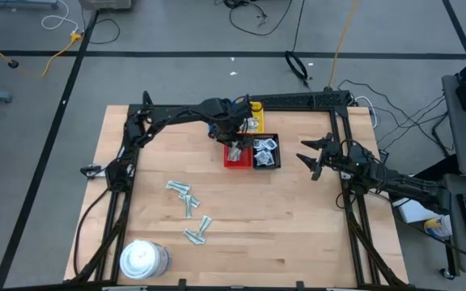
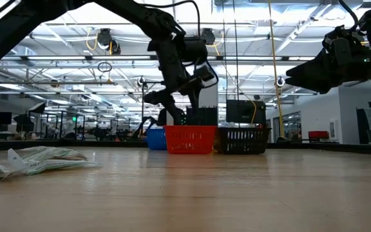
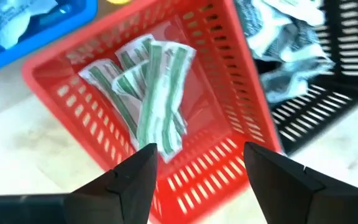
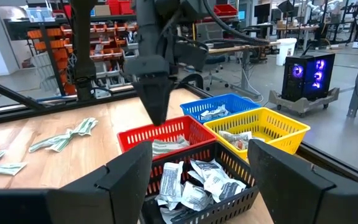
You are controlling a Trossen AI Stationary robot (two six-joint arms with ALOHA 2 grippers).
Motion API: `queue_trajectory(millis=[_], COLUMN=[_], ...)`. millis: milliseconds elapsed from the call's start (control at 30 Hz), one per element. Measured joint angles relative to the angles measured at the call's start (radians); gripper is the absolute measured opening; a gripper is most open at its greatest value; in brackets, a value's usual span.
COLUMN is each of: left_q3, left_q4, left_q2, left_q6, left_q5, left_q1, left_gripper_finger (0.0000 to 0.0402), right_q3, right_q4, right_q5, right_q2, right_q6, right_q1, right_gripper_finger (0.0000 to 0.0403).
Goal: Pick & Place First Aid Supplies
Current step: Put the bandage pack into the red bin
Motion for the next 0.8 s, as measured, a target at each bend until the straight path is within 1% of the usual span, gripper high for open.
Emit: queue_trajectory(millis=[133,400,633,800], left_q3=[0.0,0.0,-0.029,-0.086], left_q4=[-0.006,-0.023,-0.051,-0.049], left_q2=[-0.034,-0.067,-0.067,-0.1], left_q6=[0.0,-0.013,-0.035,-0.098], left_q5=[0.001,-0.01,-0.093,-0.125], left_q1=[-0.002,-0.015,-0.115,-0.204], left_gripper_finger=[0.0238,0.0208,0.0188,0.0195], right_q3=[0.0,0.0,0.0,0.0], right_q4=[0.0,0.0,0.0,0.0], right_q5=[0.0,0.0,0.0,0.0], right_q2=[0.001,0.001,0.001,0.001], right_q6=[0.0,0.0,0.0,0.0], right_q1=[0.0,0.0,0.0,0.0], right_gripper_finger=[0.026,0.026,0.0262,0.0261])
